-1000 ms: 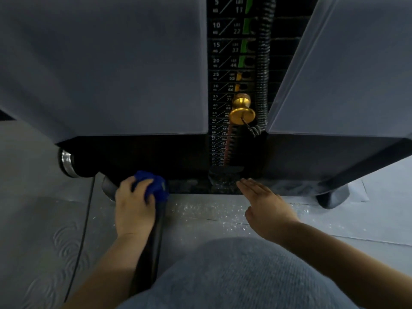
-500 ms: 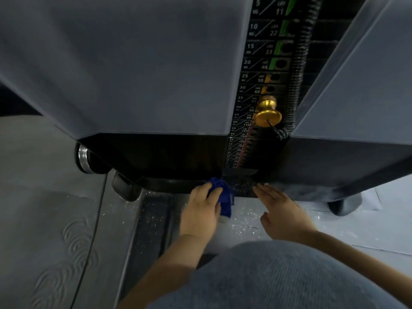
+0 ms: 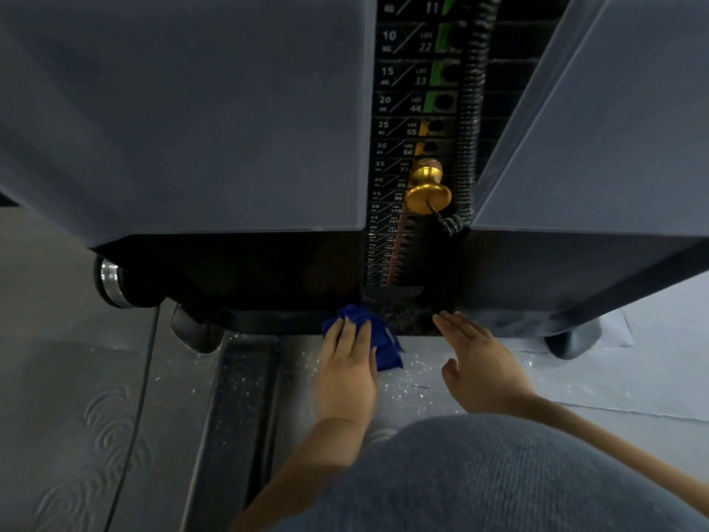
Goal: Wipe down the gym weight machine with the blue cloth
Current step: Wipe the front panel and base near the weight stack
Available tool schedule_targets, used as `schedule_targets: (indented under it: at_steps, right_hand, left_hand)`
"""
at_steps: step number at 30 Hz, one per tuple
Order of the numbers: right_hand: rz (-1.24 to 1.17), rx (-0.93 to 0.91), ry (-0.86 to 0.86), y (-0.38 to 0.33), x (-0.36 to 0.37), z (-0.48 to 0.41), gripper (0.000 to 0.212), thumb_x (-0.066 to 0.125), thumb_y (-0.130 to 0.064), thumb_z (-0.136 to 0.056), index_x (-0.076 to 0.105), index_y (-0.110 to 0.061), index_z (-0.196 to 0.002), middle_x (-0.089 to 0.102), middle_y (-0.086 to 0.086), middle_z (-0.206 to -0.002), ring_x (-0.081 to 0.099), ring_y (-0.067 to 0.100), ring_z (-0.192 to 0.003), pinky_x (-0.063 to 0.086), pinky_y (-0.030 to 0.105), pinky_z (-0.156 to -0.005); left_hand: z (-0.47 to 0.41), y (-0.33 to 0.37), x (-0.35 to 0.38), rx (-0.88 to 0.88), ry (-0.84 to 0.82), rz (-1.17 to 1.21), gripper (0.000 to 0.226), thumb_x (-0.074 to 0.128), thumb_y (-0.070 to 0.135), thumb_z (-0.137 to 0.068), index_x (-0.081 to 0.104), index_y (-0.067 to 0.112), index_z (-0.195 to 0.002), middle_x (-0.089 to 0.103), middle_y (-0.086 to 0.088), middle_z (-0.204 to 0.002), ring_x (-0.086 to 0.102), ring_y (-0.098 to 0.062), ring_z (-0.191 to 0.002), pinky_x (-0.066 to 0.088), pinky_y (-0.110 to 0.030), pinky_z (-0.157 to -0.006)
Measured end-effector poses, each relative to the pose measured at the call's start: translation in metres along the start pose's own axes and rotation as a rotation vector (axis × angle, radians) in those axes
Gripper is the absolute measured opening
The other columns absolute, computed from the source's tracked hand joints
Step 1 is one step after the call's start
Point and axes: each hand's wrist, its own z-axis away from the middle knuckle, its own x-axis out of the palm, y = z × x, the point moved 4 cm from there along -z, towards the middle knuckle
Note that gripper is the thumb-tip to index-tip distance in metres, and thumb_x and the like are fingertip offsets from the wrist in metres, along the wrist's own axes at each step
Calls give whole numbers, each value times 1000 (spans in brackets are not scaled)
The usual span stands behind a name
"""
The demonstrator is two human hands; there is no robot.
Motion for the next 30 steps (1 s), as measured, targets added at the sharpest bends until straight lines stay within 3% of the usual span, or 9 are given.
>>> schedule_targets:
  at_steps: [5, 9, 13, 16, 21, 24, 26, 28, 30]
  right_hand:
    - [34, 39, -7, 23, -2, 9, 70, 46, -22, -98, 8, -31, -157, 5, -15, -163, 2, 4, -150, 11, 29, -122]
    - [17, 73, 21, 28, -1, 15, 70, 46, -22, -98, 10, -29, -157, 6, -14, -164, 3, 6, -150, 9, 27, -121]
    - [12, 106, 5, 38, -2, 22, 69, 45, -20, -99, 8, -29, -157, 3, -13, -164, 1, 7, -150, 8, 29, -121]
    - [-24, 126, 10, 38, -6, 22, 70, 44, -15, -98, 10, -30, -157, 3, -14, -164, 0, 6, -150, 10, 31, -123]
    - [-45, 107, 22, 31, -13, 22, 69, 45, -16, -99, 10, -30, -157, 5, -13, -164, 1, 7, -150, 7, 28, -120]
    - [-52, 90, 32, 33, -20, 25, 69, 45, -16, -99, 11, -29, -157, 6, -13, -164, 1, 7, -150, 6, 24, -118]
    - [-47, 87, 50, 36, -23, 29, 68, 44, -16, -99, 11, -29, -157, 6, -13, -164, 1, 7, -150, 5, 22, -116]
    - [-34, 81, 49, 37, -22, 33, 66, 44, -16, -99, 14, -29, -157, 10, -13, -163, 4, 7, -150, 7, 23, -117]
    - [-43, 68, 54, 33, -19, 36, 59, 44, -19, -100, 24, -29, -155, 23, -11, -161, 18, 9, -148, 19, 26, -117]
  left_hand:
    - [-2, 6, 12, 229, -152, -112, 67, 92, 17, -55, 70, 11, -118, 67, -9, -125, 63, -28, -116, 57, -38, -84]
    - [-17, 33, 17, 204, -172, -117, 72, 89, 17, -60, 63, 5, -127, 61, -17, -132, 59, -34, -120, 54, -45, -94]
    - [-34, 51, 8, 206, -137, -151, 60, 44, 28, -100, 25, 11, -154, 22, -12, -161, 19, -27, -148, 15, -38, -121]
    - [-43, 61, 6, 189, -102, -153, 54, 26, 29, -105, 17, 13, -156, 16, -9, -163, 9, -22, -150, 1, -30, -120]
    - [-41, 52, 11, 345, -194, -309, 58, 32, 30, -107, 10, 10, -157, 15, -12, -163, 12, -26, -151, 13, -35, -122]
    - [-32, 30, -5, 485, -246, -312, 77, 88, 19, -66, 57, 8, -136, 58, -15, -137, 55, -29, -127, 49, -40, -99]
    - [-27, 13, -14, 517, -234, -324, 77, 96, 13, -36, 74, 8, -110, 72, -13, -112, 70, -29, -102, 58, -40, -77]
    - [-24, -6, -21, 509, -228, -276, 71, 96, 10, -36, 76, 8, -104, 72, -13, -110, 71, -30, -98, 59, -40, -74]
    - [-21, -13, -33, 400, -294, -111, 59, 90, 10, -57, 73, 11, -114, 68, -8, -120, 69, -28, -103, 57, -36, -78]
